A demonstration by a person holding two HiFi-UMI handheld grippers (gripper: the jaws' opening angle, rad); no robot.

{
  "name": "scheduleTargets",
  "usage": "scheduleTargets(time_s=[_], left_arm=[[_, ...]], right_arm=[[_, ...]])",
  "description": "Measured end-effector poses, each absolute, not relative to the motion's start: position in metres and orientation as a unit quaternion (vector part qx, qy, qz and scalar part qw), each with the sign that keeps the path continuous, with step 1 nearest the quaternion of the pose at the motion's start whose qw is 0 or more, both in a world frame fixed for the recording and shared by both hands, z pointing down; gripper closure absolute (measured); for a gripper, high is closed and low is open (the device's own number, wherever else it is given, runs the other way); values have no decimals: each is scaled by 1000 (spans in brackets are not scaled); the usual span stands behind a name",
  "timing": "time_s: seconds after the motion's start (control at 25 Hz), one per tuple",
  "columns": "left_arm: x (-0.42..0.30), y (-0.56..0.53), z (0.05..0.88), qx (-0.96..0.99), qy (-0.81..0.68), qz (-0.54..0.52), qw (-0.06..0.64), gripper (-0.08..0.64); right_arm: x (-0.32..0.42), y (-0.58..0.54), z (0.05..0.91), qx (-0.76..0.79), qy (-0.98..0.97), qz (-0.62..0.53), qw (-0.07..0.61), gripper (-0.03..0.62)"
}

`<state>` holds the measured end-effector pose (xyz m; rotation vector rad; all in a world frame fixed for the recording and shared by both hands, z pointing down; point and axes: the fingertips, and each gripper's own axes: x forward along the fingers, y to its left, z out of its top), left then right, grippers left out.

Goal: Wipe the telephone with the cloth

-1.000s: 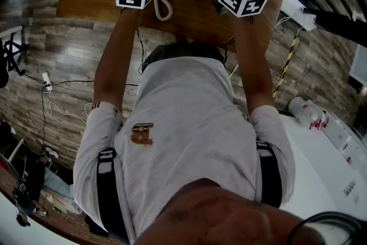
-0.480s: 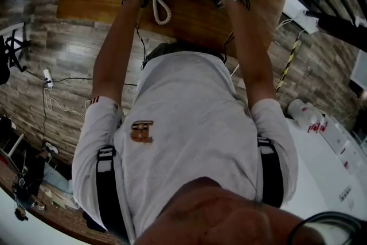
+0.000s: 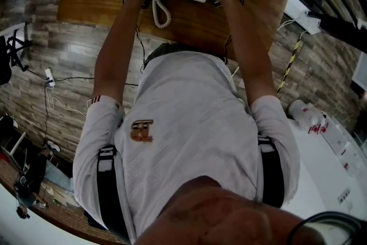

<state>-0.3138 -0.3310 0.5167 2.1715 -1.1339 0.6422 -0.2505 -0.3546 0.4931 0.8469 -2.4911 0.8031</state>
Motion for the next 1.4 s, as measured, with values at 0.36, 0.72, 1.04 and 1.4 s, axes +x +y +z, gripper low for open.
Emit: scheduleTargets(time_s=[0.36,0.72,1.04,1.4], left_arm=[[-312,-334,520,825,-414,224,312,482],[-316,-332,520,825,-422,208,313,480],[-317,-330,520,823,-424,212,312,480],[-316,-327,520,823,-422,208,317,480]], right_arm=[[-211,-367,522,391,-840,283,248,532],[-144,-355,514,457,-813,278,231,532],[-157,-327,477,436,-841,258,190,532],[-249,-302,466,341,-870,337,115,532]])
